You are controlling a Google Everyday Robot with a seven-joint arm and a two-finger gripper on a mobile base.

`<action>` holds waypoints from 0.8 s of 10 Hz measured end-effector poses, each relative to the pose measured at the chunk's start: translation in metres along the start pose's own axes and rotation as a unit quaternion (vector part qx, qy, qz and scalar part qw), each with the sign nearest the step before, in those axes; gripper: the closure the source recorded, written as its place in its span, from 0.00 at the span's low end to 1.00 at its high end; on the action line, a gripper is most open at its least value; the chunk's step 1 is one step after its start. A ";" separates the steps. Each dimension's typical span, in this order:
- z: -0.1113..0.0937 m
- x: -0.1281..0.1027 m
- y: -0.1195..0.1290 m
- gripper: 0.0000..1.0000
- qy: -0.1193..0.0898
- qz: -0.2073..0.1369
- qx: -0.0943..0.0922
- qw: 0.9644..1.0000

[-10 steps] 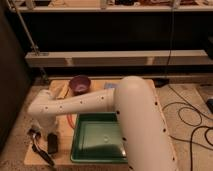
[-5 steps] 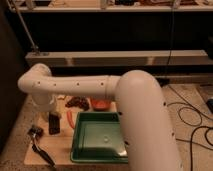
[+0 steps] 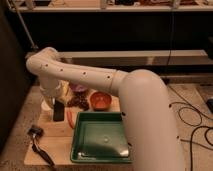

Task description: Place eraser in red bowl

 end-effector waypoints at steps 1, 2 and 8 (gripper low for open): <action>0.000 0.000 -0.001 1.00 0.000 -0.001 0.000 1.000; 0.000 0.000 -0.001 1.00 0.000 0.000 0.000 1.000; -0.005 0.012 0.029 1.00 0.018 0.035 -0.027 0.999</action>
